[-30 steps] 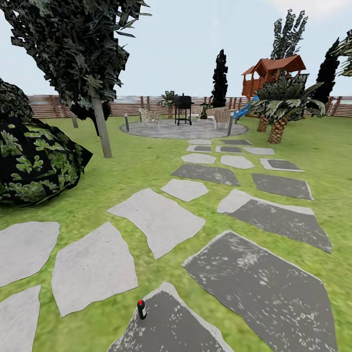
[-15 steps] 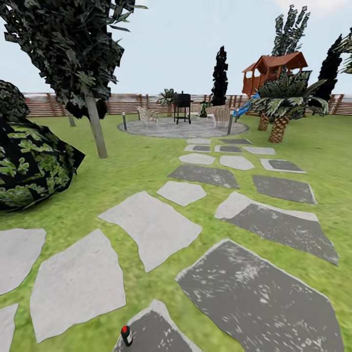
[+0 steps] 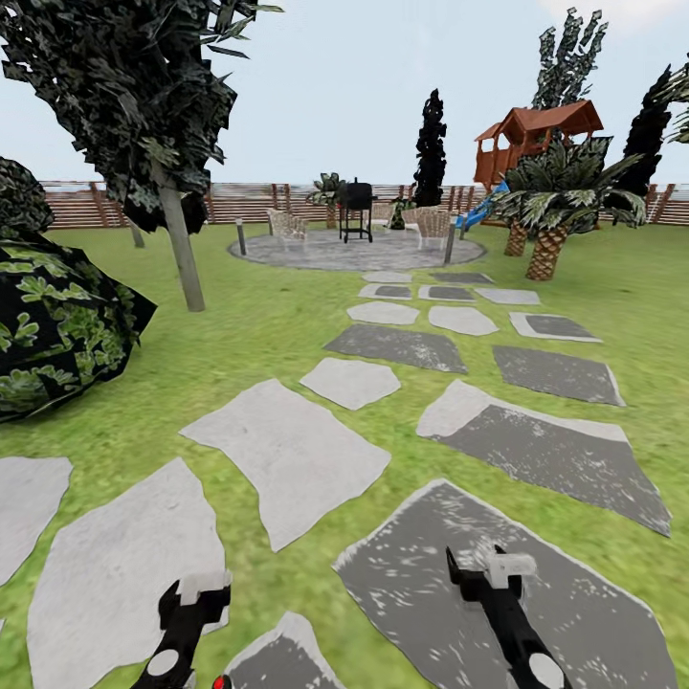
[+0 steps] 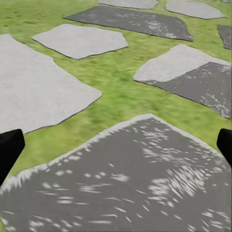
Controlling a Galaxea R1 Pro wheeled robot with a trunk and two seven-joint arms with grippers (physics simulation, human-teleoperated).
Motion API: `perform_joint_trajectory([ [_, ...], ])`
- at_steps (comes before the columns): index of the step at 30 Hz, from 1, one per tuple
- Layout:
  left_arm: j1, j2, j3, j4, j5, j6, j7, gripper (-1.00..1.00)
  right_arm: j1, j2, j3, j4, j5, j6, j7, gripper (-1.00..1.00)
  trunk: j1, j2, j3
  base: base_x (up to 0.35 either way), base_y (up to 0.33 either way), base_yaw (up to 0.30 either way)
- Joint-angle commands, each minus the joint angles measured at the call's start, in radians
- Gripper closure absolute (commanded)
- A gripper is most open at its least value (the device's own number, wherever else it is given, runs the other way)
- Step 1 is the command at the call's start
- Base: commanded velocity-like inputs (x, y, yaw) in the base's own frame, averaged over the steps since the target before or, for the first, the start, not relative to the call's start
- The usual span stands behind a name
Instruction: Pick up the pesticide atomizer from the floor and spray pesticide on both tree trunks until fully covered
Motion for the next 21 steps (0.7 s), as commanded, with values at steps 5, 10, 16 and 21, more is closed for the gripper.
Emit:
perform_joint_trajectory([
  [5,-0.034,0.002,-0.003,-0.008,0.006,0.007,0.006,-1.0,-0.041,-0.002,0.0,-0.005,0.0,0.021,0.002,-1.0,0.0,0.0,-0.001,0.003,-0.001,0.0],
  [10,-0.058,0.011,-0.003,0.001,0.008,-0.001,0.005,-1.0,-0.047,-0.005,-0.003,-0.001,0.0,0.023,0.006,-1.0,0.0,0.0,-0.001,0.0,0.0,0.0],
  [16,-0.056,0.009,-0.004,0.003,0.006,-0.007,0.005,-1.0,-0.048,-0.005,-0.002,-0.005,0.0,0.048,0.005,-1.0,0.0,0.0,-0.001,0.0,0.0,0.0],
  [21,-0.056,0.011,0.005,0.004,0.01,-0.002,0.005,-1.0,-0.048,-0.005,-0.001,-0.022,-0.001,0.101,0.006,-1.0,0.019,-0.035,-0.017,0.0,0.0,0.0],
])
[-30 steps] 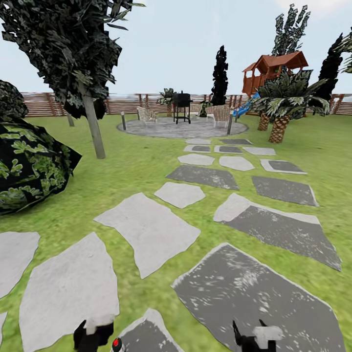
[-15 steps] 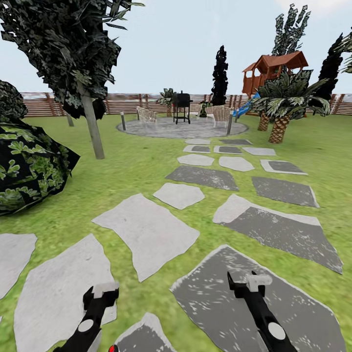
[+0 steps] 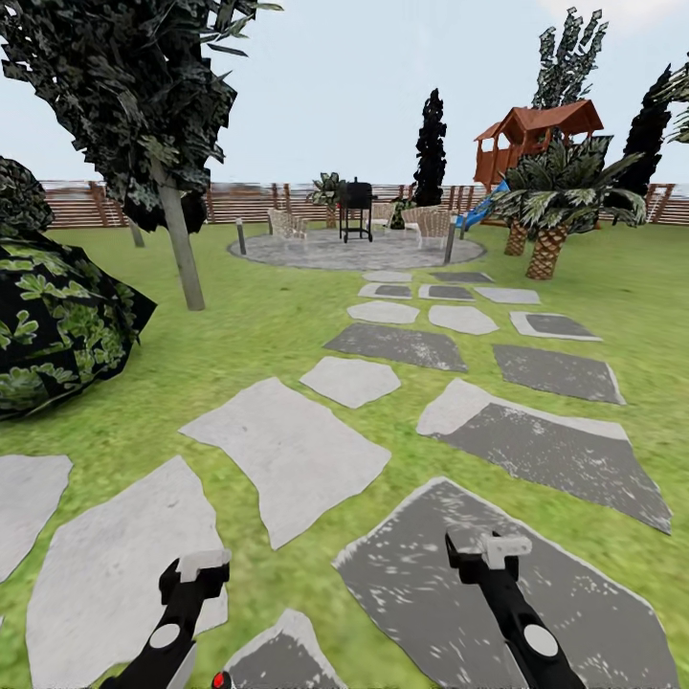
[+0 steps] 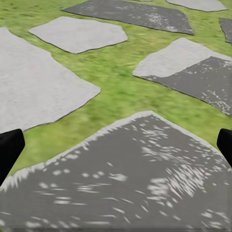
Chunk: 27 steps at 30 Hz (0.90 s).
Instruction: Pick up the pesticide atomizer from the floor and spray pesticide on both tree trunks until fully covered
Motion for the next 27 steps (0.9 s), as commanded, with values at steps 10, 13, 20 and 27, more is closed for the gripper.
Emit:
perform_joint_trajectory([
  [10,-0.001,0.0,-0.006,0.002,0.004,0.0,0.004,-1.0,0.0,0.001,0.001,-0.051,0.0,0.006,0.003,-1.0,0.038,-0.071,-0.032,0.0,0.0,0.0],
  [13,-0.001,0.0,-0.006,0.013,0.004,-0.002,0.004,-1.0,0.0,0.001,0.002,-0.054,0.0,0.007,0.003,-1.0,0.05,-0.092,-0.042,0.0,0.0,0.0],
  [20,-0.001,-0.001,-0.005,0.053,0.004,-0.007,0.004,-1.0,0.0,0.001,0.002,-0.056,0.0,0.008,0.001,-1.0,0.06,-0.107,-0.067,0.0,0.0,0.0],
  [27,-0.002,-0.002,-0.003,0.058,0.004,-0.009,0.004,-1.0,0.0,0.002,0.001,-0.057,0.0,0.008,-0.001,-1.0,0.063,-0.108,-0.094,0.0,0.0,0.0],
])
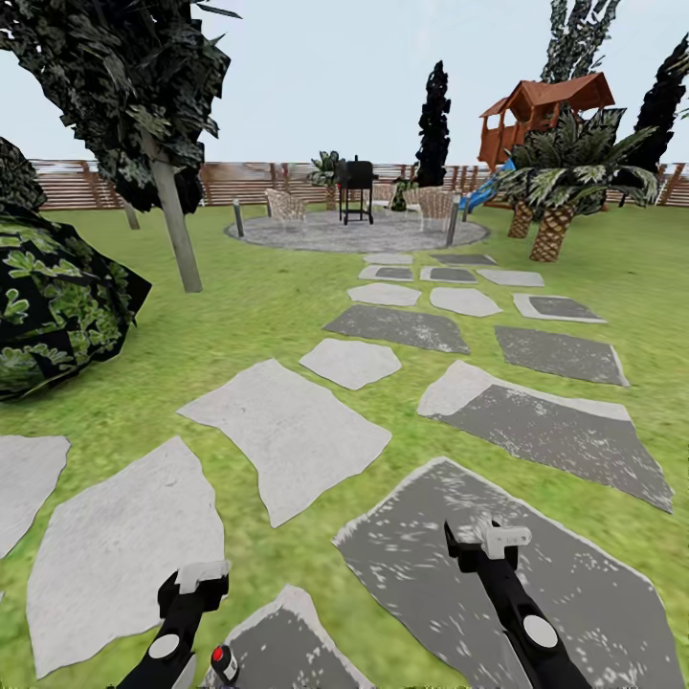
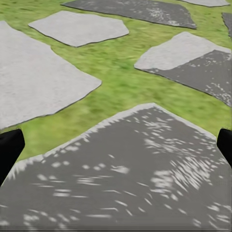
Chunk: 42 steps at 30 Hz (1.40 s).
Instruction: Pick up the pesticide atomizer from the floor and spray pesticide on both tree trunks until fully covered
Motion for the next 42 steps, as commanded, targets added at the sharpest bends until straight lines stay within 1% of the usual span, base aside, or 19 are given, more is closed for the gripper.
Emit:
perform_joint_trajectory([
  [1,-0.001,0.0,-0.003,0.001,0.003,-0.003,0.004,-1.0,0.0,0.0,0.0,0.0,0.0,-0.003,0.001,-1.0,0.0,-0.001,-0.005,0.0,0.0,0.0],
  [23,-0.001,0.0,-0.001,0.001,0.003,-0.003,0.004,-1.0,0.0,0.0,0.002,0.002,0.0,-0.003,0.001,-1.0,0.01,-0.006,-0.091,0.0,0.0,0.0],
  [42,-0.001,0.0,-0.002,0.001,0.003,-0.004,0.004,-1.0,0.0,0.0,0.0,0.002,0.0,-0.004,0.001,-1.0,0.019,-0.01,-0.19,0.0,0.0,0.0],
])
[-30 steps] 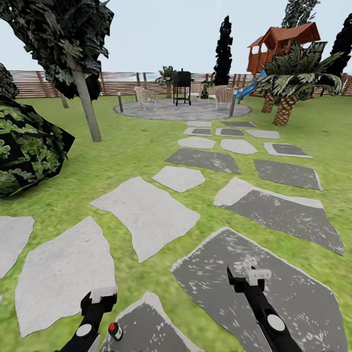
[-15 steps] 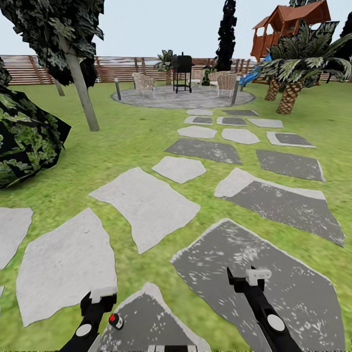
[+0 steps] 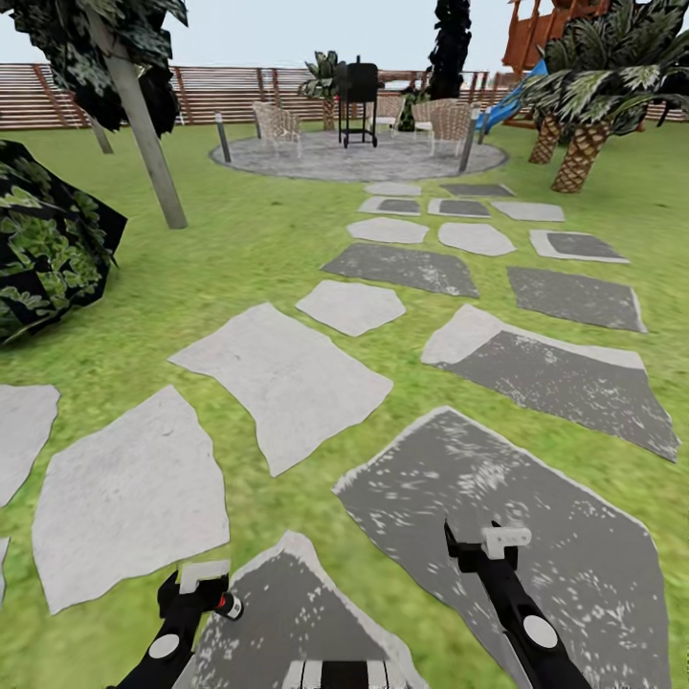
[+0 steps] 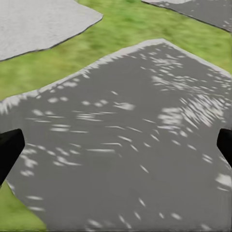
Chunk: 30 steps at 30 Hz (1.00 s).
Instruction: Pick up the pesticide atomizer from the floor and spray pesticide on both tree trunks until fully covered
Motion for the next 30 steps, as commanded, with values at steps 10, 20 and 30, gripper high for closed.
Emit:
perform_joint_trajectory([
  [10,0.0,-0.001,-0.009,-0.001,-0.004,-0.006,0.002,-1.0,0.0,0.0,0.002,0.0,0.0,-0.003,0.001,-1.0,0.002,-0.001,-0.027,0.0,0.0,0.0],
  [20,0.0,-0.002,-0.009,-0.001,-0.006,-0.008,0.003,-1.0,0.0,0.0,0.002,0.0,0.0,-0.003,0.001,-1.0,0.002,-0.001,-0.027,-0.048,-0.106,0.0],
  [30,0.0,0.0,-0.009,-0.001,-0.005,-0.008,0.004,-1.0,0.0,0.0,0.002,0.0,0.0,-0.003,0.001,-1.0,0.002,-0.001,-0.027,-0.174,-0.03,0.0],
])
